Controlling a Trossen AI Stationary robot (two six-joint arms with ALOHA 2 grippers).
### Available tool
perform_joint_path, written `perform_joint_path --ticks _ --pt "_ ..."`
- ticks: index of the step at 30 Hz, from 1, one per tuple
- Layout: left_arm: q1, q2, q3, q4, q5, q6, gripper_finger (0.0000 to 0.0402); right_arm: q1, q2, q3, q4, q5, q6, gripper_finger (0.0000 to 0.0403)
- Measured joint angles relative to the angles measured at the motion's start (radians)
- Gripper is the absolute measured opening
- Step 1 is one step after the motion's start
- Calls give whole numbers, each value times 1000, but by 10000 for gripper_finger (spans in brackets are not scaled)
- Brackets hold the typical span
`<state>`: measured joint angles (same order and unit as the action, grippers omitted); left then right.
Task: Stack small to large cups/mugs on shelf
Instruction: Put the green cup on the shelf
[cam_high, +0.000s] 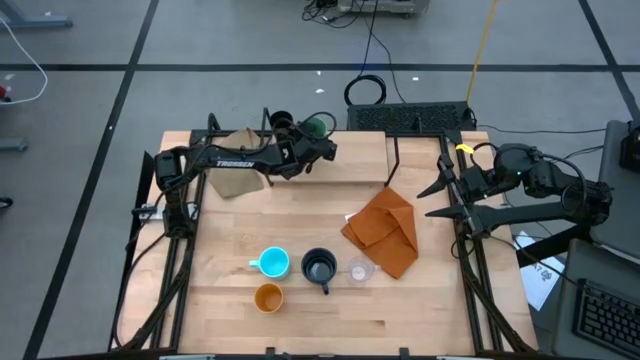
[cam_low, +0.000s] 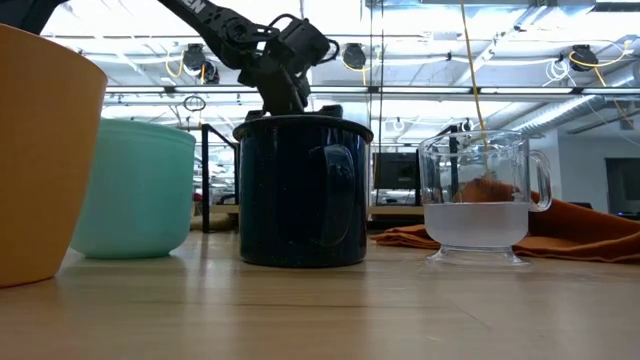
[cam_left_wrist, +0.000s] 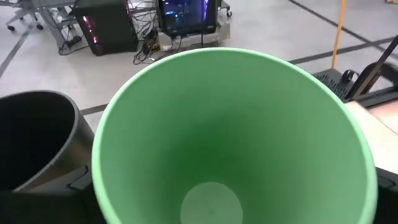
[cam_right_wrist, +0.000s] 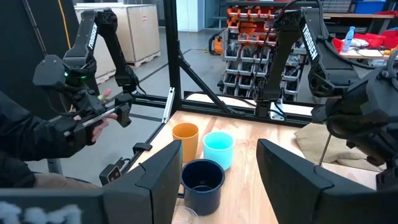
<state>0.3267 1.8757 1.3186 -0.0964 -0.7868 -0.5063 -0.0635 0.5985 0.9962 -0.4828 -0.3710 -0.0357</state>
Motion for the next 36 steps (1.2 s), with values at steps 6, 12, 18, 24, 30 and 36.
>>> perform_joint_path --ticks 6,12,18,24,30,36 --pt "-2 1 0 -5 9 4 399 0 0 0 0 0 -5 199" --pt "-8 1 0 4 17 18 399 0 0 0 0 0 -5 199" --pt "-7 1 0 10 27 19 399 0 0 0 0 0 -3 199" --pt "3 1 0 32 52 73 399 0 0 0 0 0 -5 199" --pt "23 1 0 44 88 85 399 0 0 0 0 0 -9 199" --pt "34 1 0 58 88 120 399 0 0 0 0 0 -10 199"
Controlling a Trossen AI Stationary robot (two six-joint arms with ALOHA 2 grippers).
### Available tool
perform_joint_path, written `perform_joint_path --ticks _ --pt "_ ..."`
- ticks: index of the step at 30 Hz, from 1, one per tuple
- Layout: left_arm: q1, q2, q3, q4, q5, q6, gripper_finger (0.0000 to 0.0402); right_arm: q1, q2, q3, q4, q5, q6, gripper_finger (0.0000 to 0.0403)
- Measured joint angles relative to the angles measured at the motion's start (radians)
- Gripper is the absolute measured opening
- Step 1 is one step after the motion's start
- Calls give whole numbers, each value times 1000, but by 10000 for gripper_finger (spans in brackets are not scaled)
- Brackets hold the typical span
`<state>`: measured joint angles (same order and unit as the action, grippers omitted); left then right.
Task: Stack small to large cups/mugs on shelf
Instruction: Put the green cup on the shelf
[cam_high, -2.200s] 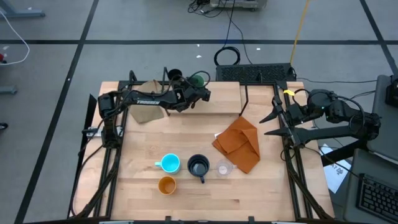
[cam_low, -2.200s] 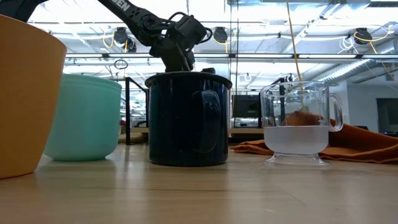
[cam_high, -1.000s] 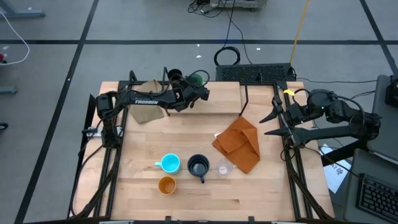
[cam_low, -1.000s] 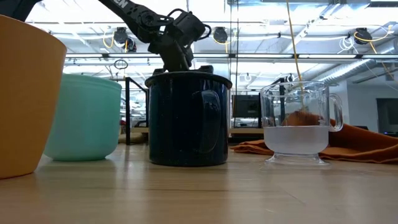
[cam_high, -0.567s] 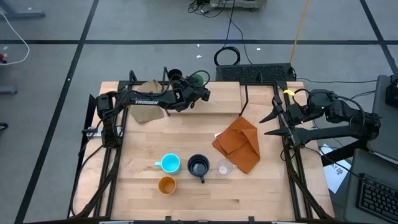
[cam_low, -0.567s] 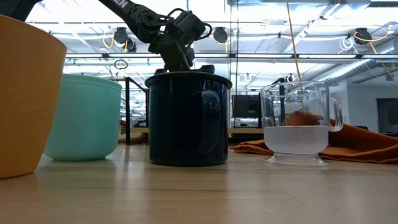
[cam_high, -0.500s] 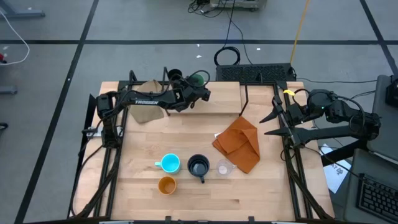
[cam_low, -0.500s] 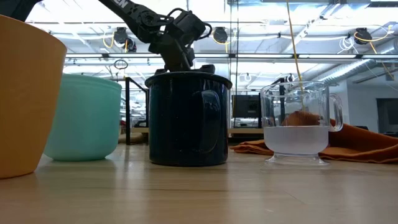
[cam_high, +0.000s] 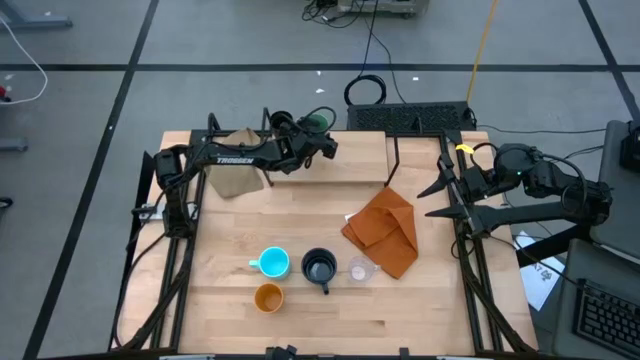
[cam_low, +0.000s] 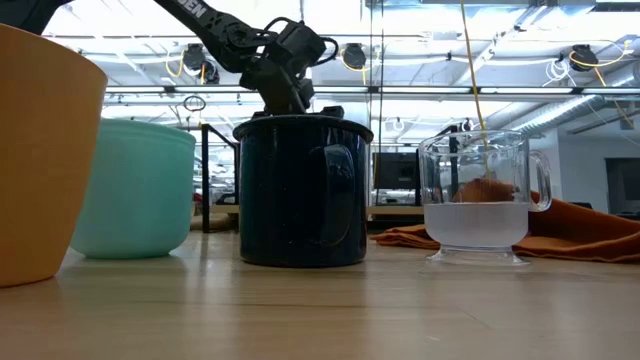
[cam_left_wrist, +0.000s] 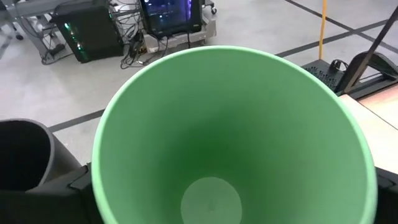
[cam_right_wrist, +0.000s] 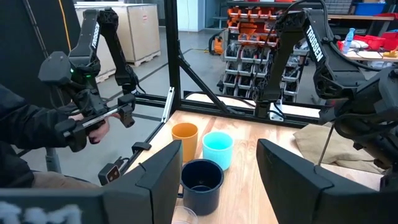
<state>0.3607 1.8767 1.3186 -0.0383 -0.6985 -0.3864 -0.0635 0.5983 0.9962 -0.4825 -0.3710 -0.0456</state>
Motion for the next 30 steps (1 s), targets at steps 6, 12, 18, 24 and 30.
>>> perform_joint_path --ticks 6,12,18,24,30 --pt "-1 0 0 32 8 -9 399 0 0 0 0 0 0 199" --pt "-1 1 0 24 26 -8 399 0 0 0 0 0 0 199" --pt "6 1 0 -18 53 -20 399 0 0 0 0 0 0 199" --pt "11 1 0 -52 106 -43 399 0 0 0 0 0 0 199" --pt "13 1 0 -51 85 -45 400 0 0 0 0 0 0 199"
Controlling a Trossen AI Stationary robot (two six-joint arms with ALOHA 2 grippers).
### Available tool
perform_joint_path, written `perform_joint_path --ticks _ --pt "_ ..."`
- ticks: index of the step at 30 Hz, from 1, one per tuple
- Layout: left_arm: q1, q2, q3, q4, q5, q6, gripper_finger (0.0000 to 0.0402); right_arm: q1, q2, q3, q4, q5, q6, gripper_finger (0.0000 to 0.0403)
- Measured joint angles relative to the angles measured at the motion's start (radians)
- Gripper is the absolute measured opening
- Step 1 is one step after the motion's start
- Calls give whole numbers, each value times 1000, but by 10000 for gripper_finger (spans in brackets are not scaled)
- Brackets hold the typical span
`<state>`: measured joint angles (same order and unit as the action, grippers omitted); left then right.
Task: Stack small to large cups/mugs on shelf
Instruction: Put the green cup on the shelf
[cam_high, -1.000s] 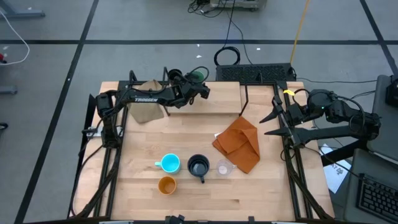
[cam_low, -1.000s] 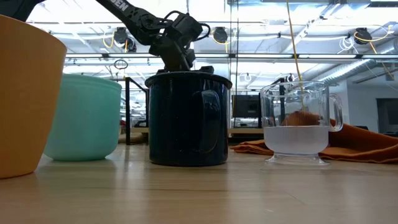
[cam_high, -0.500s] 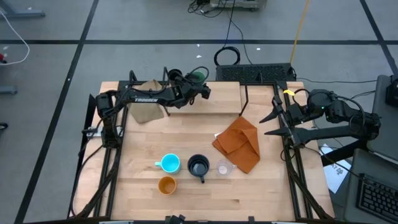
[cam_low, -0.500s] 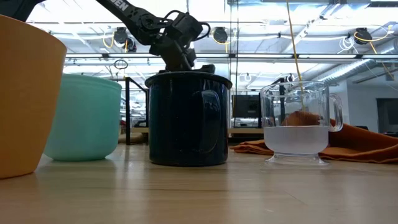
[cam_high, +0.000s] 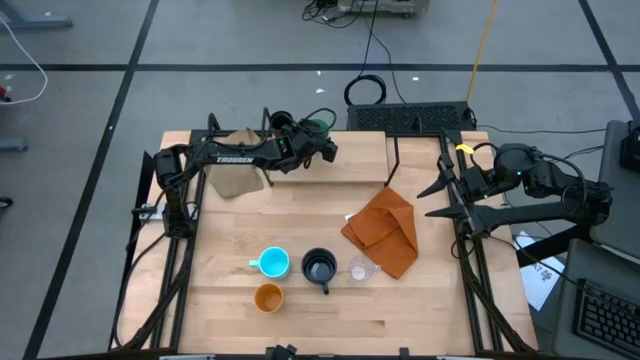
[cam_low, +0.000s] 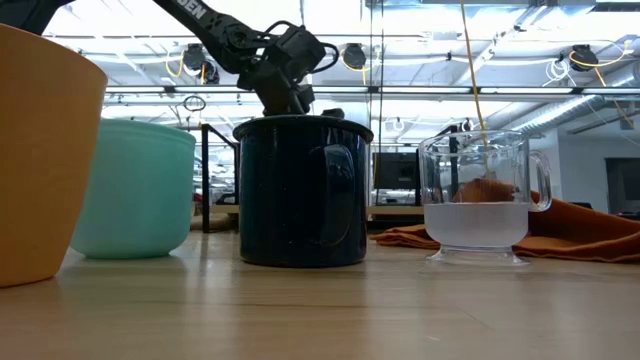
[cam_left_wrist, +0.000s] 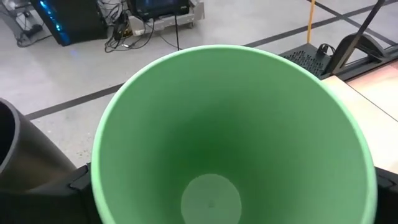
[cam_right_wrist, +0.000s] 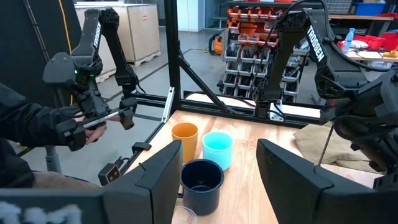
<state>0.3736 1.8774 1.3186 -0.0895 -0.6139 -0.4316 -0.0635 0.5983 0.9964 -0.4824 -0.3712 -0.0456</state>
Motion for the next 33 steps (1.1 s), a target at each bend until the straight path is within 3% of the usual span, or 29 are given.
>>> perform_joint_path --ticks 16,33 --pt "1 0 0 8 -3 -5 400 0 0 0 -1 0 0 199" --pt "5 0 0 -60 83 -10 399 0 0 0 -2 0 0 199"
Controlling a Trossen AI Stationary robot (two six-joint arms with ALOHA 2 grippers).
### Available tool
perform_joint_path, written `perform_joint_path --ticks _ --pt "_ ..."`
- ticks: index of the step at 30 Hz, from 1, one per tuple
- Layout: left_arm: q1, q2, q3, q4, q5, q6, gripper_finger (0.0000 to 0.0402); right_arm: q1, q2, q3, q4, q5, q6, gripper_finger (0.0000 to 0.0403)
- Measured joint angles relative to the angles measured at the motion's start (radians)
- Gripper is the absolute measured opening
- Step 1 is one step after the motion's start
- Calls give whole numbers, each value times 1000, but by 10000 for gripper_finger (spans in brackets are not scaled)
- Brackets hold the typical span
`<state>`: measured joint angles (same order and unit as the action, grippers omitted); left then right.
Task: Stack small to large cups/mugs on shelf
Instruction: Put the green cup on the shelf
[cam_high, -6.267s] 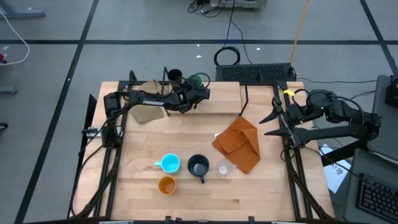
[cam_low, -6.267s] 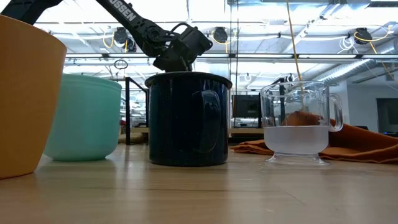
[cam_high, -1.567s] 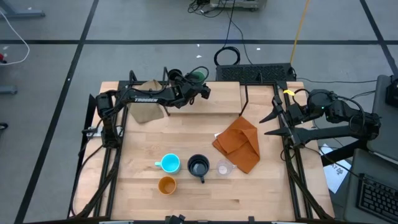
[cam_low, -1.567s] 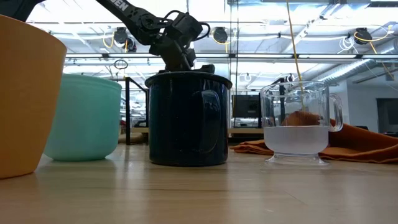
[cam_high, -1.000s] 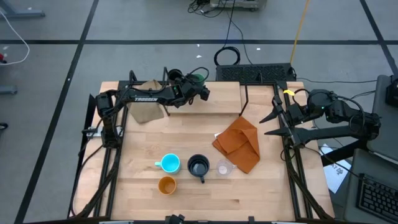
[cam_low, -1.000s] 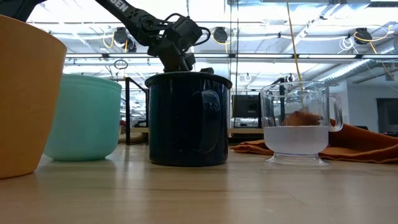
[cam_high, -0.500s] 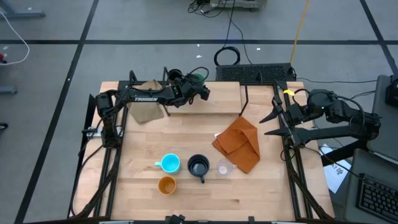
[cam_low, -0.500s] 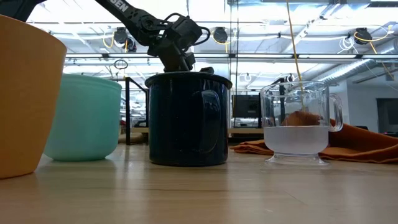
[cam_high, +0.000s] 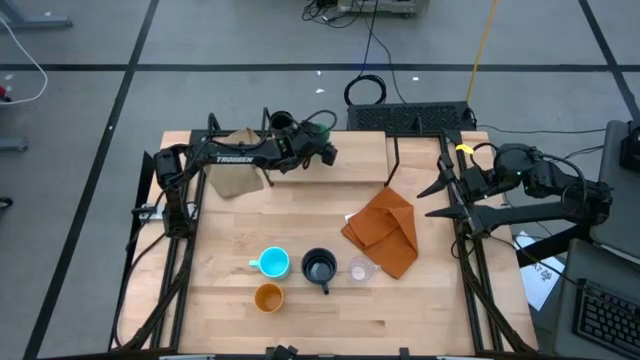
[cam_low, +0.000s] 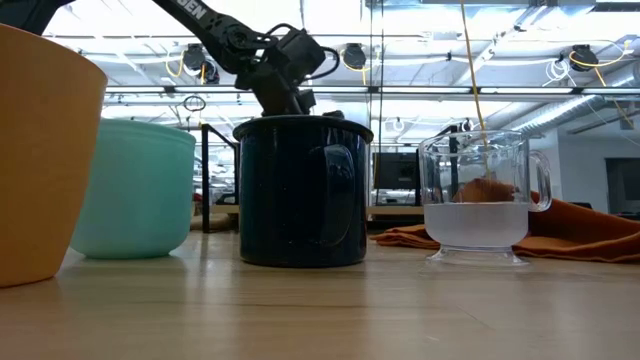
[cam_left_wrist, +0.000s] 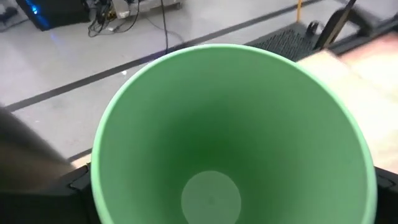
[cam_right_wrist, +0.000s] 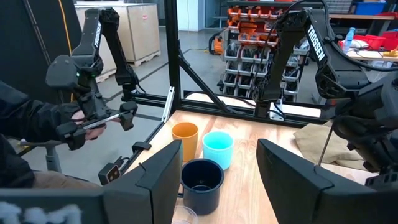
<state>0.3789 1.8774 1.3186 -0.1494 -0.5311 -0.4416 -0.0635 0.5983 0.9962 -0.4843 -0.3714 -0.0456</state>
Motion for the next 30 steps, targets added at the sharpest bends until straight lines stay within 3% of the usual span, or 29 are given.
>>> perform_joint_path --ticks 10,17,30 --pt "21 0 59 -87 51 -28 399 0 0 0 0 0 0 199" --pt "10 0 133 -158 37 -12 400 0 0 0 0 0 0 199" --pt "-4 0 132 -194 3 -35 399 0 0 0 -6 0 0 199"
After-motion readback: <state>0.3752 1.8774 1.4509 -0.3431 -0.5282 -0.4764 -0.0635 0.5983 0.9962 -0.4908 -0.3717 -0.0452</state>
